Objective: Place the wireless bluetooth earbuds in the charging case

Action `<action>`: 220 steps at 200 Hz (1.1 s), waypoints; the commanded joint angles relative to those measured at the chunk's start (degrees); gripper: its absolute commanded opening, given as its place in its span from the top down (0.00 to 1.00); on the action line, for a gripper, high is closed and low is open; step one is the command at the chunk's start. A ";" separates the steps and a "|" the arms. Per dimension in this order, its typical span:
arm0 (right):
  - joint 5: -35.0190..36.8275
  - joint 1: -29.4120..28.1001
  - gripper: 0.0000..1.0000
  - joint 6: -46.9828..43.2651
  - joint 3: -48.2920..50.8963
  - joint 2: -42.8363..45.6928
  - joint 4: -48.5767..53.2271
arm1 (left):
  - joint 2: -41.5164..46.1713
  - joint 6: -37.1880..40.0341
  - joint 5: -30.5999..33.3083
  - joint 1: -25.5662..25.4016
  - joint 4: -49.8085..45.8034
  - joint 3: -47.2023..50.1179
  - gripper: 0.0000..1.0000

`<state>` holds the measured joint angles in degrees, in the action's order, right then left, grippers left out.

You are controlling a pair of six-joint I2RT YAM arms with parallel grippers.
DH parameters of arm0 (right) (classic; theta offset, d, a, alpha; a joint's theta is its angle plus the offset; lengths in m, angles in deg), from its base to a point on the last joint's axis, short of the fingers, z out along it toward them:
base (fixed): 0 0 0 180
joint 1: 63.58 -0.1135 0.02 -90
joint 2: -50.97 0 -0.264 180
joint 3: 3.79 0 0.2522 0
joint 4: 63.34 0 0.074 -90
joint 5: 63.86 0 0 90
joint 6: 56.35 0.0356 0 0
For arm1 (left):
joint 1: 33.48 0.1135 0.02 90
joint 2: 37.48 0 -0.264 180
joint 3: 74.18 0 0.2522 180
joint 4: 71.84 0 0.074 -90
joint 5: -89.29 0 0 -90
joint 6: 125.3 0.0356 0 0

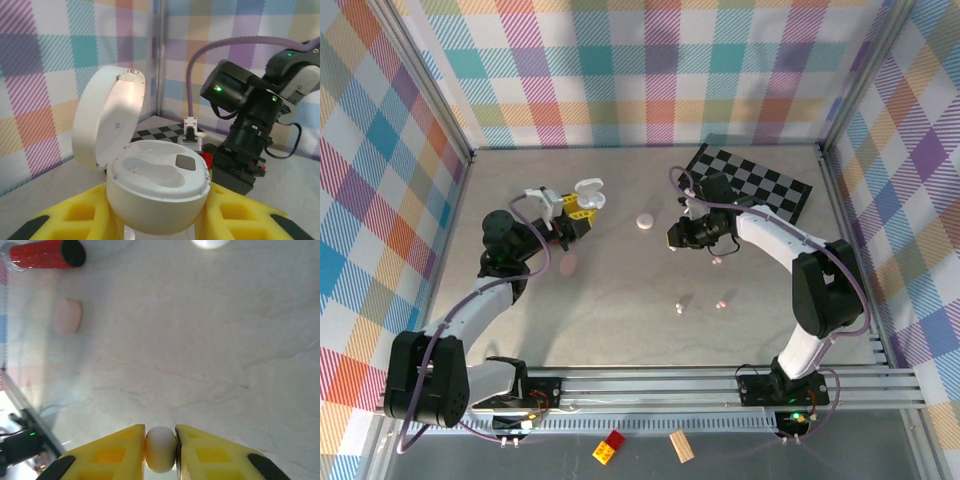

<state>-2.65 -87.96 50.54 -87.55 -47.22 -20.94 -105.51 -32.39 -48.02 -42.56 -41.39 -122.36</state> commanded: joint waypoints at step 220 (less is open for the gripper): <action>-13.00 2.82 0.79 21.23 8.73 15.14 -12.49 | -10.53 -1.66 4.67 -10.96 9.60 -3.18 0.67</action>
<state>-22.24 -84.99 79.74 -75.97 -33.21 -44.72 -115.32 -33.15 -44.13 -52.95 -35.47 -123.58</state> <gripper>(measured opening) 0.198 0.334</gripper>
